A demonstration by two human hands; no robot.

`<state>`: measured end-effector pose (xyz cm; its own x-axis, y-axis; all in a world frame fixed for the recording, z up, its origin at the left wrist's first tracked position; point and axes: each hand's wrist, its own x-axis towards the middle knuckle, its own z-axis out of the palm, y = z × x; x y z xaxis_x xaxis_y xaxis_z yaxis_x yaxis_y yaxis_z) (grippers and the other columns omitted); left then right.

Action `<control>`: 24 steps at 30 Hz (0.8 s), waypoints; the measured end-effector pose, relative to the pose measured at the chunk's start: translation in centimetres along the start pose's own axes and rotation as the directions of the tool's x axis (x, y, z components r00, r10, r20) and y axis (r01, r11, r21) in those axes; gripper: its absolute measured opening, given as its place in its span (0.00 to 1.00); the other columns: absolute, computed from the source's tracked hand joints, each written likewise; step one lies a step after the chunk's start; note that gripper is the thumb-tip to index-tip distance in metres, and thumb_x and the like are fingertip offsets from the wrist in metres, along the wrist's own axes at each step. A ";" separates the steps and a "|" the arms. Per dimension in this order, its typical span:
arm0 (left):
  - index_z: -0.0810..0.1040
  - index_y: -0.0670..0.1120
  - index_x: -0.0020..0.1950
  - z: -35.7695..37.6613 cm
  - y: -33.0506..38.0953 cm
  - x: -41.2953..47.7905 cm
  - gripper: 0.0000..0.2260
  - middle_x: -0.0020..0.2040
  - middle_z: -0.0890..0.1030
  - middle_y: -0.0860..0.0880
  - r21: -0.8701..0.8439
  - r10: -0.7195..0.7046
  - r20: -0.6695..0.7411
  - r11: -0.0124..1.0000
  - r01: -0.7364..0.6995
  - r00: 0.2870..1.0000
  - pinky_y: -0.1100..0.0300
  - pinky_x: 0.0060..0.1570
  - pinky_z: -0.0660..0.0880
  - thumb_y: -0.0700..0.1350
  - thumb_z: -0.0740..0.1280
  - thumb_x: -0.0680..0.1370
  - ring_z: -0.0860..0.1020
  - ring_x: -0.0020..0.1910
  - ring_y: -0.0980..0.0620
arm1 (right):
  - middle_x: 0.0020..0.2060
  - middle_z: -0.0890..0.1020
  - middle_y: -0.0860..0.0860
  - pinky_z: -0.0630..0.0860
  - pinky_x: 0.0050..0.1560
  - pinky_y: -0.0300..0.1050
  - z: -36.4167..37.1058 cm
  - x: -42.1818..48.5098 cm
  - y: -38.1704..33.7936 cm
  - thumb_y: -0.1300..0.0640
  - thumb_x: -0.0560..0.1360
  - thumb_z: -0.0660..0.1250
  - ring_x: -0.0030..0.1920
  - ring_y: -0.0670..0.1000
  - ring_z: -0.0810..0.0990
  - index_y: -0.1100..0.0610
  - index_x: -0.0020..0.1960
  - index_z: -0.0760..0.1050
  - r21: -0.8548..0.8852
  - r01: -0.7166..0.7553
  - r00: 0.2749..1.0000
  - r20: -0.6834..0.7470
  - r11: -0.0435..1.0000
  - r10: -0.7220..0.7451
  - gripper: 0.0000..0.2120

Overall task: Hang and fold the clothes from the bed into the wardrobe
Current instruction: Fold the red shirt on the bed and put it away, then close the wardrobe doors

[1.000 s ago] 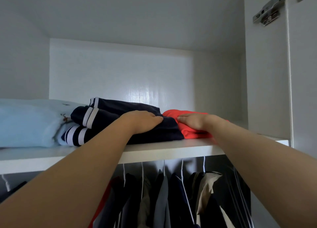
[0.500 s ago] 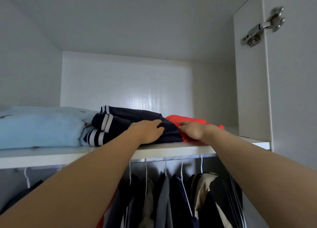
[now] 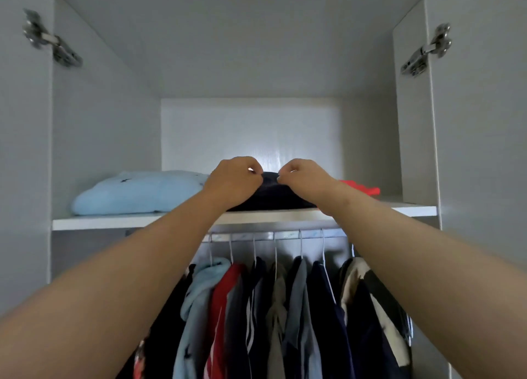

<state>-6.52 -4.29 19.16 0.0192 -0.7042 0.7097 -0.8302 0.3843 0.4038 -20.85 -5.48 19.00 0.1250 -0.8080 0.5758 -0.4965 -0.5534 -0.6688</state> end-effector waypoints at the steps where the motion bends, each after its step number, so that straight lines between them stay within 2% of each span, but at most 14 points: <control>1: 0.76 0.53 0.45 -0.6 0.1 -1.0 0.07 0.45 0.78 0.53 0.013 -0.002 -0.006 1.000 0.002 1.000 0.59 0.43 0.73 0.42 0.60 0.76 0.74 0.40 0.52 | 0.38 0.73 0.48 0.66 0.35 0.37 0.3 -0.9 -0.2 0.60 0.76 0.61 0.40 0.49 0.70 0.56 0.44 0.73 0.018 0.016 1.000 -0.001 1.000 -0.016 0.03; 4: 0.76 0.51 0.50 -2.3 0.7 -4.7 0.07 0.44 0.76 0.53 0.082 -0.032 -0.012 0.996 0.033 0.999 0.61 0.37 0.70 0.43 0.60 0.77 0.73 0.38 0.53 | 0.33 0.72 0.48 0.65 0.33 0.37 0.9 -3.5 -0.6 0.61 0.76 0.60 0.34 0.47 0.68 0.58 0.44 0.73 0.059 0.048 0.998 0.035 0.997 -0.050 0.04; 8: 0.78 0.47 0.50 -5.4 1.1 -9.6 0.09 0.42 0.79 0.50 0.145 -0.119 -0.069 0.981 0.128 0.990 0.59 0.43 0.71 0.42 0.59 0.76 0.75 0.42 0.48 | 0.42 0.77 0.49 0.70 0.44 0.40 1.7 -7.4 -1.9 0.59 0.77 0.59 0.43 0.48 0.73 0.58 0.52 0.76 0.102 0.076 0.995 0.061 0.992 -0.082 0.08; 10: 0.78 0.48 0.50 -6.8 1.1 -11.8 0.08 0.40 0.79 0.51 0.137 -0.153 -0.083 0.977 0.164 0.985 0.60 0.41 0.71 0.42 0.60 0.76 0.74 0.38 0.50 | 0.45 0.79 0.53 0.70 0.47 0.43 2.1 -9.2 -2.7 0.59 0.77 0.58 0.45 0.49 0.74 0.61 0.53 0.76 0.113 0.086 0.992 0.081 0.990 -0.095 0.11; 13: 0.78 0.50 0.49 -8.9 0.8 -14.9 0.07 0.34 0.76 0.56 0.162 -0.172 -0.072 0.970 0.182 0.982 0.64 0.36 0.67 0.41 0.61 0.76 0.73 0.34 0.55 | 0.43 0.78 0.53 0.73 0.48 0.46 2.6 -11.6 -3.9 0.59 0.78 0.57 0.43 0.50 0.74 0.61 0.52 0.76 0.152 0.096 0.986 0.118 0.984 -0.115 0.11; 17: 0.78 0.52 0.49 -12.2 0.7 -18.6 0.07 0.40 0.78 0.55 0.257 -0.191 -0.079 0.944 0.205 0.978 0.67 0.39 0.64 0.43 0.62 0.77 0.75 0.42 0.54 | 0.42 0.77 0.48 0.69 0.40 0.38 3.3 -14.0 -6.2 0.59 0.77 0.59 0.42 0.47 0.74 0.57 0.52 0.77 0.200 0.123 0.970 0.182 0.972 -0.160 0.09; 22: 0.79 0.48 0.56 -16.8 0.4 -23.0 0.10 0.47 0.82 0.51 0.407 -0.155 -0.140 0.891 0.200 0.978 0.67 0.44 0.66 0.43 0.62 0.77 0.78 0.49 0.49 | 0.44 0.78 0.48 0.68 0.49 0.38 5.8 -17.1 -10.6 0.60 0.76 0.60 0.45 0.47 0.75 0.57 0.52 0.78 0.252 0.151 0.953 0.219 0.956 -0.208 0.09; 24: 0.78 0.48 0.56 -18.3 -0.1 -24.3 0.10 0.48 0.83 0.50 0.427 -0.136 -0.154 0.884 0.190 0.979 0.63 0.48 0.69 0.42 0.61 0.78 0.79 0.49 0.48 | 0.41 0.78 0.47 0.68 0.47 0.38 6.8 -17.9 -12.1 0.60 0.76 0.61 0.42 0.47 0.75 0.56 0.51 0.78 0.281 0.152 0.949 0.225 0.948 -0.219 0.08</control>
<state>3.26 23.73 12.48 0.2173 -0.6495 0.7286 -0.9682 -0.0487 0.2453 -11.26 14.37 13.59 0.4208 -0.6912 0.5876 -0.2103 -0.7044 -0.6780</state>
